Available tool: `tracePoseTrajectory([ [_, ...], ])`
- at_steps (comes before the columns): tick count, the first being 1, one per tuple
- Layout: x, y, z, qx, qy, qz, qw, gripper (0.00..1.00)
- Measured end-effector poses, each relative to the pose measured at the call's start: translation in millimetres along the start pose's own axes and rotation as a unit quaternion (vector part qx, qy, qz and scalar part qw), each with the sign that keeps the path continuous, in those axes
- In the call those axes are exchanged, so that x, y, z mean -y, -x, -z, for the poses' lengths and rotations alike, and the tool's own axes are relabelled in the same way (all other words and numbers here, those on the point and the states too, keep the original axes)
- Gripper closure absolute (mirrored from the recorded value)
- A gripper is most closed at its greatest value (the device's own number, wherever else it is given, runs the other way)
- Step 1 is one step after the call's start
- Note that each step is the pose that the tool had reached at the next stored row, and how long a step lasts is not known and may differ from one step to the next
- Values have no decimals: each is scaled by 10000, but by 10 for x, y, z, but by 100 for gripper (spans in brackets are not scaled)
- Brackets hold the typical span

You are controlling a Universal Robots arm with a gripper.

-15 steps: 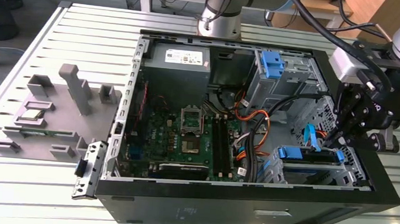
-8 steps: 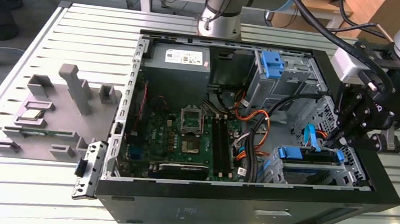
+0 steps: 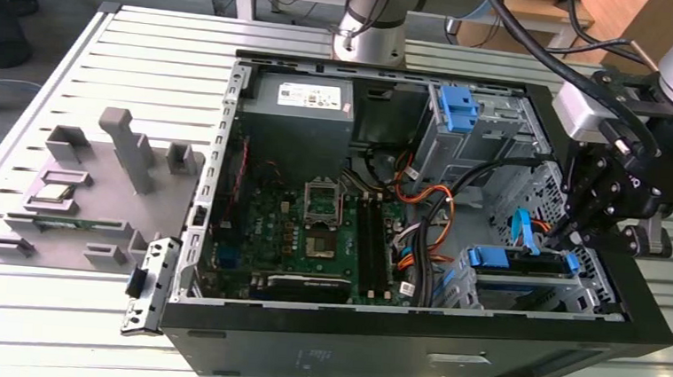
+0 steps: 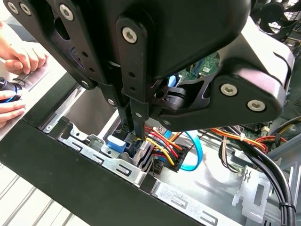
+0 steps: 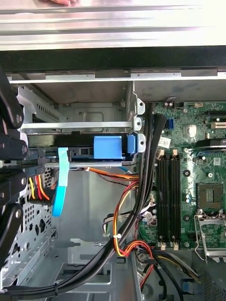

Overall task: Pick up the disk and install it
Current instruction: 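Insert the second disk wire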

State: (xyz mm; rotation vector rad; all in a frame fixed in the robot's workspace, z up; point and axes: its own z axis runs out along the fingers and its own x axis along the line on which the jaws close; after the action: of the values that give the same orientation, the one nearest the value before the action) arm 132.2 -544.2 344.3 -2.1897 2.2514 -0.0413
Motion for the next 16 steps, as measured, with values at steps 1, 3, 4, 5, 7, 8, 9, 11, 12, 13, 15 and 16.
tracePoseTrajectory([
  [1, -3, -3, -2, 1, -6, 2, 10000, 84],
  [3, -10, -9, -7, 2, -20, 8, 10000, 84],
  [4, -14, -12, -9, 2, -27, 10, 10000, 84],
  [5, -20, -14, -9, 1, -32, 14, 10000, 84],
  [7, -29, -16, -11, 0, -38, 18, 10000, 84],
  [8, -32, -17, -13, 1, -39, 21, 10000, 84],
  [9, -35, -18, -17, 3, -42, 27, 10000, 84],
  [11, -41, -21, -24, 3, -50, 48, 10000, 84],
  [12, -44, -23, -26, 3, -52, 57, 10000, 84],
  [13, -46, -26, -29, 4, -54, 65, 10000, 84],
  [15, -47, -36, -32, 4, -57, 82, 9999, 84],
  [16, -48, -41, -34, 4, -58, 91, 9999, 84],
])
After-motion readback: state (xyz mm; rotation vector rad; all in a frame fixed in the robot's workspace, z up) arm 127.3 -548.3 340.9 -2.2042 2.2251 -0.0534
